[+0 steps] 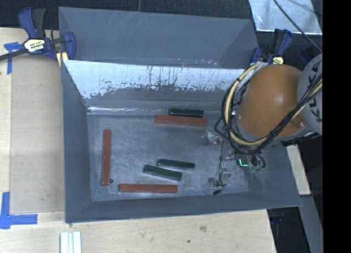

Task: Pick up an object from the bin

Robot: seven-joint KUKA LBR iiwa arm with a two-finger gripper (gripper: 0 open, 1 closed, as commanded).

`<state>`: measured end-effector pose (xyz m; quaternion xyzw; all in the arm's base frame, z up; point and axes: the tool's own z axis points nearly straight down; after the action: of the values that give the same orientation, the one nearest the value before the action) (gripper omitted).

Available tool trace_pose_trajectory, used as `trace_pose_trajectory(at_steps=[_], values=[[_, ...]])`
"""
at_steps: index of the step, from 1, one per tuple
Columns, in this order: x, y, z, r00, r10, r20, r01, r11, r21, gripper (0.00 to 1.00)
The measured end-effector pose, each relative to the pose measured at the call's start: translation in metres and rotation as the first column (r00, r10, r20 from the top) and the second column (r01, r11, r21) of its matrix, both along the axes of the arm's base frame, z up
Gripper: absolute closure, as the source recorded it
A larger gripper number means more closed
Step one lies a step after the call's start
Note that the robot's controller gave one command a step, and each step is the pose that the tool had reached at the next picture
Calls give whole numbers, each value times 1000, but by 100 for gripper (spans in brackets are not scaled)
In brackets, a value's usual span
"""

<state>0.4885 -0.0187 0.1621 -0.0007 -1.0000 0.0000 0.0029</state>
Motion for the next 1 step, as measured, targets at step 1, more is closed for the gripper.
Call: trace_pose_trajectory(at_steps=[1], values=[[42, 100, -93, 998, 60, 4, -60, 998, 1, 0]])
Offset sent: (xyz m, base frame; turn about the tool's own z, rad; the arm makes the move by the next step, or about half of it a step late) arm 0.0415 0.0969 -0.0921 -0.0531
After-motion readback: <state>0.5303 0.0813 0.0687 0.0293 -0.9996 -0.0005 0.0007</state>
